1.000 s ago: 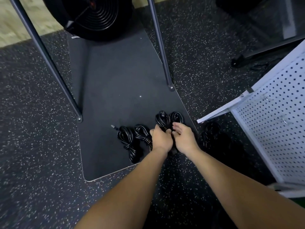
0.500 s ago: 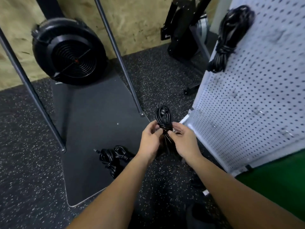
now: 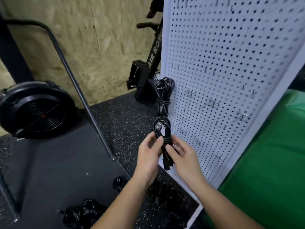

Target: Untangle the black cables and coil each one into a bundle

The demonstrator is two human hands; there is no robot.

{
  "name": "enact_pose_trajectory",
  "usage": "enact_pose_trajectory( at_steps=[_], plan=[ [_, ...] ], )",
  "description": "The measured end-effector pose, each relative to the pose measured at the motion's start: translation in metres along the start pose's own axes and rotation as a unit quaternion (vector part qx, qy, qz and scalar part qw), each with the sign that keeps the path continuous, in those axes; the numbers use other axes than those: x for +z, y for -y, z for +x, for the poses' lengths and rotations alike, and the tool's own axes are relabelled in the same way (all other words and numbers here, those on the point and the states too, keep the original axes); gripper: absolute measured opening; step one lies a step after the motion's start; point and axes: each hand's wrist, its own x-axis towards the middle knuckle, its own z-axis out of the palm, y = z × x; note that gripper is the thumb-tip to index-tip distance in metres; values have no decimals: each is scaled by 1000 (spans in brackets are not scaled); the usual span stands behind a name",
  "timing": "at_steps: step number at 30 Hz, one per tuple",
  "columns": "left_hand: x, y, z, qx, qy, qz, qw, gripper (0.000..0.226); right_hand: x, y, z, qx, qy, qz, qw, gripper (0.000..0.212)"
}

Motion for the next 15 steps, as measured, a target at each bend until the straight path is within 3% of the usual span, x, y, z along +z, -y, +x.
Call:
enact_pose_trajectory(
  at_steps=[15],
  plan=[
    [59,-60,73,70,12,-4,997,28,-10,62,59,-103,-67,80,989,40]
  ],
)
